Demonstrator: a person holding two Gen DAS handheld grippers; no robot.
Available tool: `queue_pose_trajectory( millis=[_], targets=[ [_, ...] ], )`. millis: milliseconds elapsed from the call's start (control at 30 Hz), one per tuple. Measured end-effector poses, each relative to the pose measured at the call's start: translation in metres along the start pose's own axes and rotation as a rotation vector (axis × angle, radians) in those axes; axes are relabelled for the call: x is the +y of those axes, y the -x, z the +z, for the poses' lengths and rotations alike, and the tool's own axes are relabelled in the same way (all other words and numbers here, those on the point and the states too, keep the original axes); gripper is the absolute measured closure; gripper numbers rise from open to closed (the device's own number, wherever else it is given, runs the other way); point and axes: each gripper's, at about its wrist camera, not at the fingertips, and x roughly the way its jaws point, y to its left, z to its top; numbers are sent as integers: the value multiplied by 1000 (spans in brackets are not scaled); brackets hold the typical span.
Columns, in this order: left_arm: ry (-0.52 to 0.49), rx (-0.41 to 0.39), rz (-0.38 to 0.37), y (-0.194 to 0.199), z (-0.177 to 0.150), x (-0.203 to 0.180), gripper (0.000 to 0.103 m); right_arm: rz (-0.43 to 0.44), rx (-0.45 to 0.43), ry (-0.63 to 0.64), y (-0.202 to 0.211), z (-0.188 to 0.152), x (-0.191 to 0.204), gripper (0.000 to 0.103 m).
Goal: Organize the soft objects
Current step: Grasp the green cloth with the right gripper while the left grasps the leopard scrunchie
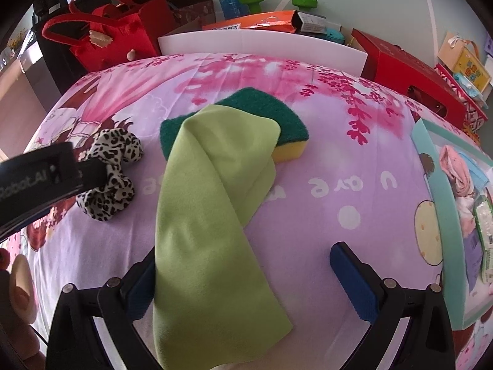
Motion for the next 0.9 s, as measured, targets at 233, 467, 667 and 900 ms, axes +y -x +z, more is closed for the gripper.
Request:
queue_pose_trajectory(
  millis=[233,467,667,900],
  targets=[
    [-24,-21,-5,-2,0,-8,12,5,-14,-34,2,0,-7,9],
    [-52,-23,-39,-6,0,-17,23,62,-44,-70,9,1,-13,34],
    [-74,-23,-77,-5,-1,-26,50,107,-55,-89,12,2,-15,58],
    [-96,-37,-107,-1,-3,-33,77,129,-71,-93,17,3,-16,76]
  ],
)
